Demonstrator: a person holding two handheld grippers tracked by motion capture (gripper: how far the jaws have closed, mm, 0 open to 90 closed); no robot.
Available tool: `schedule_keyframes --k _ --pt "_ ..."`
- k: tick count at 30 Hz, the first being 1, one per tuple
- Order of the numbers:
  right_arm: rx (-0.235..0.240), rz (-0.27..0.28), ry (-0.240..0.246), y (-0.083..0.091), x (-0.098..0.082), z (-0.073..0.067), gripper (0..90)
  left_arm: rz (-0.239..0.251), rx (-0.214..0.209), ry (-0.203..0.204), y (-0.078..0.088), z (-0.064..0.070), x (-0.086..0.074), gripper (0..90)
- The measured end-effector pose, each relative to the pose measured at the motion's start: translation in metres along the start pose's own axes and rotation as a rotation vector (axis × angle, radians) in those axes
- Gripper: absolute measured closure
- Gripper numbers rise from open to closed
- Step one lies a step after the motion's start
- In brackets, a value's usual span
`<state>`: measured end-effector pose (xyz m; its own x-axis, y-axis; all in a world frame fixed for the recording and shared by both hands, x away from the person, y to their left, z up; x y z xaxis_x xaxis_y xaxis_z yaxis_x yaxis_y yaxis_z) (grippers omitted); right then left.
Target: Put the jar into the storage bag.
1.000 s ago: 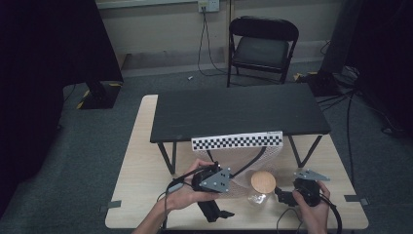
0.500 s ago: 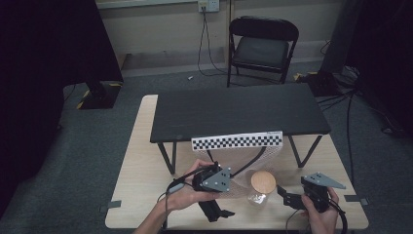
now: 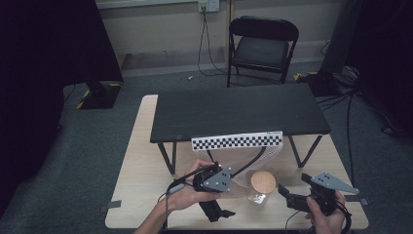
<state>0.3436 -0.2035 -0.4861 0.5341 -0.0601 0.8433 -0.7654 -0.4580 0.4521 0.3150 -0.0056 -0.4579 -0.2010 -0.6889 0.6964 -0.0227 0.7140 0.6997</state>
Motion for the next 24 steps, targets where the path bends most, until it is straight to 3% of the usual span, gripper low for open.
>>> schedule_keyframes --k 7,12,17,24 --pt "0.074 0.042 0.035 0.013 0.012 -0.033 3.3 0.001 0.0 0.002 0.0 0.0 0.0 0.4" --pt "0.114 0.008 0.056 0.008 0.008 -0.053 4.6 -0.001 0.001 0.001 0.0 0.0 0.001 0.4" --pt "0.135 -0.018 0.086 -0.001 0.005 -0.065 5.0 0.0 0.002 -0.001 0.0 0.001 0.002 0.4" --pt "0.13 -0.064 0.133 -0.016 -0.001 -0.07 8.0 -0.001 0.003 0.0 0.0 0.001 0.002 0.4"
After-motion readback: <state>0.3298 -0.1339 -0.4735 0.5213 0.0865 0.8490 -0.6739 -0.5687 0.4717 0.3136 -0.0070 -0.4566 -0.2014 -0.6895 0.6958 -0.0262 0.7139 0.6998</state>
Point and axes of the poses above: each handheld gripper's, and its own axes: y roughly backward along the jaws, x roughly out of its top, z roughly to its right, the point moved 10 cm from there along -y, roughly forward along the jaws, and after that the axes turned 7 degrees about -y, right-handed, at the moved point
